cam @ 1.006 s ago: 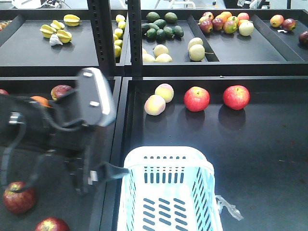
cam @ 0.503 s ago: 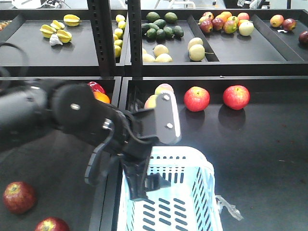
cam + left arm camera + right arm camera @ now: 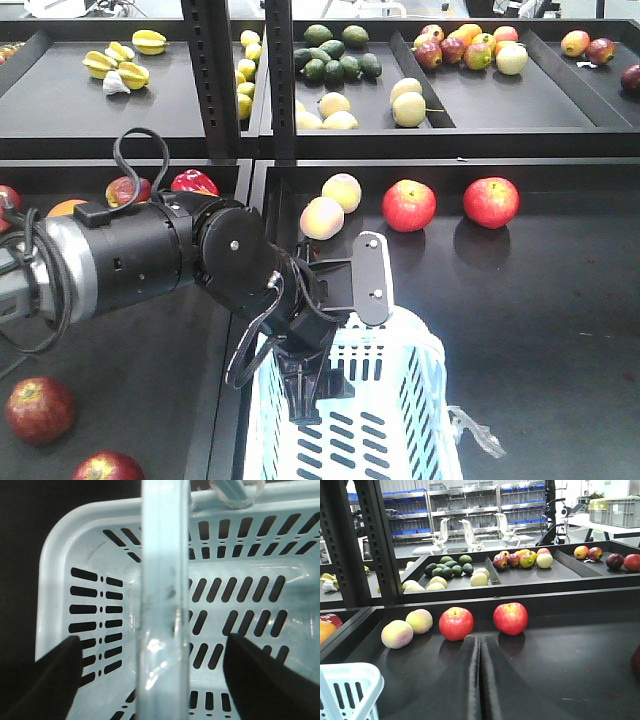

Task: Pick three apples into basket with both arms
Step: 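Reach the left gripper over the blue basket and grasp its handle, then lift the blue basket by its handle with the left gripper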

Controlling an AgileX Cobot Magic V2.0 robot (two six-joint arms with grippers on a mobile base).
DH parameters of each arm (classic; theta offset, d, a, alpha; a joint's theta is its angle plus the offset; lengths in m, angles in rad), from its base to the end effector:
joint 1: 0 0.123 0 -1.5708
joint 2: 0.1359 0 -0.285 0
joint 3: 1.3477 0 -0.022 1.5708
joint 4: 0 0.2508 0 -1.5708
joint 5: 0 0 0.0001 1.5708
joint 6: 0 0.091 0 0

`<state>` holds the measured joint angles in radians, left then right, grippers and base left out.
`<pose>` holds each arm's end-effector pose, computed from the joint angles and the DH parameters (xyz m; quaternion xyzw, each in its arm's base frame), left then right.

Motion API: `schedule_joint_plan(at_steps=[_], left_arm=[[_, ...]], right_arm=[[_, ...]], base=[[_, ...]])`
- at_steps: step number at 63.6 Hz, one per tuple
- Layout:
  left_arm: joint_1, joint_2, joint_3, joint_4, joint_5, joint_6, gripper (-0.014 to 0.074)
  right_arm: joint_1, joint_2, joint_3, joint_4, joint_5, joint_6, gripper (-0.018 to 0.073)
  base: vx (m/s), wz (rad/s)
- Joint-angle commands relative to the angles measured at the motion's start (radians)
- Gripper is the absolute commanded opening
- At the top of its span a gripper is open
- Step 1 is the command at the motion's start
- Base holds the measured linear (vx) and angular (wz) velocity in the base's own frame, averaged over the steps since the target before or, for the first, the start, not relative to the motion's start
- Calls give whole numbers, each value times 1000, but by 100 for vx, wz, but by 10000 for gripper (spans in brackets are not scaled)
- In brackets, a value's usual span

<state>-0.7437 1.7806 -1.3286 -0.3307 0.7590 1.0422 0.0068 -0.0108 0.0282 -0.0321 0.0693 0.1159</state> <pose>0.2653 -0.2717 0.2433 0.6919 0.6743 -0.1029 0.2365 0.0569 0.0002 0.1979 0.0280 0.7064 0.0313 0.7066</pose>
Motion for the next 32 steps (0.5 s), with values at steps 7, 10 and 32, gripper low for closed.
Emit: schedule_joint_plan(at_steps=[7,10,32], left_arm=[[-5,-45,-33,-19,-31,-8,333],[-5,-45,-33,-19,-28,-8,265],[-5,-45,-74,-19,80,-8,-8]], right_arm=[[-7,-10,15,-11,-75,1,-9],[-7,-10,15,-11,-75,1,-9],[-7,-10,15,-11,-75,1,-9]], base=[[0,0],[0,0],[0,0]])
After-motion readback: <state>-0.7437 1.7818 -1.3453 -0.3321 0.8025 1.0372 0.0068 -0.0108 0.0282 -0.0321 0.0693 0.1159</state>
